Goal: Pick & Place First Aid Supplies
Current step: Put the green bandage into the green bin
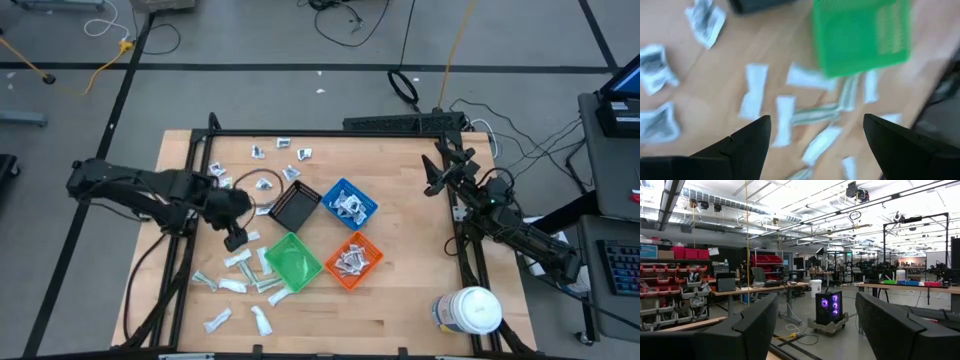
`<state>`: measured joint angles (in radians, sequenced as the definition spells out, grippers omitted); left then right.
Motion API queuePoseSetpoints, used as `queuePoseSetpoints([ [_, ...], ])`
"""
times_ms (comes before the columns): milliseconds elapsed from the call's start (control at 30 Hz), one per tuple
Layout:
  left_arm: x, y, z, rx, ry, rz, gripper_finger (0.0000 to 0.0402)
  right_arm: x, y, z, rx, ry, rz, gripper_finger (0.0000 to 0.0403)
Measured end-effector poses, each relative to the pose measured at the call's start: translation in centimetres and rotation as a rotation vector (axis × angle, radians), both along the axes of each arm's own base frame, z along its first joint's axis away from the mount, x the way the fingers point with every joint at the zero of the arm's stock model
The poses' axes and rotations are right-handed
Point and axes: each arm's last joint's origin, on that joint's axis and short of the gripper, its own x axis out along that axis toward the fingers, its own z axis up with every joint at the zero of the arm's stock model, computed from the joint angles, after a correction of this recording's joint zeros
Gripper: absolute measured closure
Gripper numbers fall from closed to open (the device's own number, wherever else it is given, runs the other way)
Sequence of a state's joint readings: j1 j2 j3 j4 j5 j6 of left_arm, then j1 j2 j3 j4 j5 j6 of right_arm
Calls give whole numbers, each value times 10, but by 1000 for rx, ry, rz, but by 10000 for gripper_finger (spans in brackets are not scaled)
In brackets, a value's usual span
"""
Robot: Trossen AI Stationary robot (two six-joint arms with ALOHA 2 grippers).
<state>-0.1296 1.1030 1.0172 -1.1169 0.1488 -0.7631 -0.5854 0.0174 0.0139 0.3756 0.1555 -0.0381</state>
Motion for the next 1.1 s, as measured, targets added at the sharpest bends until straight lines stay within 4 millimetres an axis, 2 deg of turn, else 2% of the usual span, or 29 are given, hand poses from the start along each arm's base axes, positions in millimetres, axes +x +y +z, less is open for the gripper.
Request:
queuePoseSetpoints([
  [233, 6, -8, -26, 140, 279, -15, 78, 0, 0, 0, 0, 0, 0, 140],
  [467, 20, -10, -43, 187, 362, -51, 78, 0, 0, 0, 0, 0, 0, 140],
  [600, 22, -10, -62, 210, 421, -71, 78, 0, 0, 0, 0, 0, 0, 140],
  [800, 27, -10, -99, 232, 433, -89, 78, 0, 0, 0, 0, 0, 0, 140],
  [1100, 26, -9, -132, 254, 342, -105, 78, 0, 0, 0, 0, 0, 0, 140],
])
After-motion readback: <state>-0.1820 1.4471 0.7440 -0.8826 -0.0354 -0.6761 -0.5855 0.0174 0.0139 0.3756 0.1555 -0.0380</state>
